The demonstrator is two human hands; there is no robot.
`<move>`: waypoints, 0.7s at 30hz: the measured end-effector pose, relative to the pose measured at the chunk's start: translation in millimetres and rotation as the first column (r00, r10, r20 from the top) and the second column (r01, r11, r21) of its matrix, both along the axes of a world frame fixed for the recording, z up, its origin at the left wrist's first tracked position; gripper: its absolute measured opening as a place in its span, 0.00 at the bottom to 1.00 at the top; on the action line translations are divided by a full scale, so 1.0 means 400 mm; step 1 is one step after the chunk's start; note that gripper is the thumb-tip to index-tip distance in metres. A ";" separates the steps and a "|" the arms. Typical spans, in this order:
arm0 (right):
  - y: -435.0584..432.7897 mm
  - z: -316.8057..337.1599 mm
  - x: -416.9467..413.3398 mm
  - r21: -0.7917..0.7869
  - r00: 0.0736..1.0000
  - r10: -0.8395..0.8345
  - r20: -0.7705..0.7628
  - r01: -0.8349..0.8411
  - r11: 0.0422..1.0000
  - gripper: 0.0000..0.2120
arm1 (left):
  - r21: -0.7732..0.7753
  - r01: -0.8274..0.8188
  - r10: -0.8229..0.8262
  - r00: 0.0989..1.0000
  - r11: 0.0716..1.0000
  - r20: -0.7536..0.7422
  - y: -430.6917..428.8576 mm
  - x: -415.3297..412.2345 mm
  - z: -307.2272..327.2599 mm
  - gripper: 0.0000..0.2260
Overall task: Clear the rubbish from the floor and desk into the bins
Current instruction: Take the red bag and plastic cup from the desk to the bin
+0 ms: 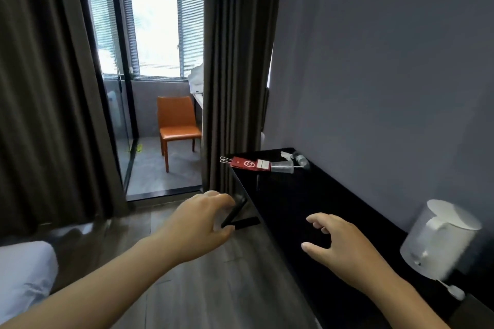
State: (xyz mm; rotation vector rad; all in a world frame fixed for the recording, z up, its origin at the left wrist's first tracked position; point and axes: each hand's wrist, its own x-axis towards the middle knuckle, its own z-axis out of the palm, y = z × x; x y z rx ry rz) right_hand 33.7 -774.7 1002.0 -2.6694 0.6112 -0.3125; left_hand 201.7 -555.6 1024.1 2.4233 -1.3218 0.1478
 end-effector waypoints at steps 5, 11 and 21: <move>-0.145 -0.007 0.216 0.043 0.999 -0.031 -0.007 0.031 0.999 0.27 | 0.040 0.004 -0.003 1.000 0.999 -0.019 -0.136 0.225 0.011 0.20; -0.277 -0.023 0.452 0.050 0.998 -0.038 -0.040 0.040 0.998 0.27 | 0.034 0.013 -0.011 0.998 0.999 -0.061 -0.283 0.459 -0.021 0.21; -0.434 -0.100 0.823 0.062 0.984 -0.152 -0.096 0.158 0.985 0.26 | 0.057 0.107 -0.101 0.990 0.993 -0.103 -0.478 0.910 -0.107 0.22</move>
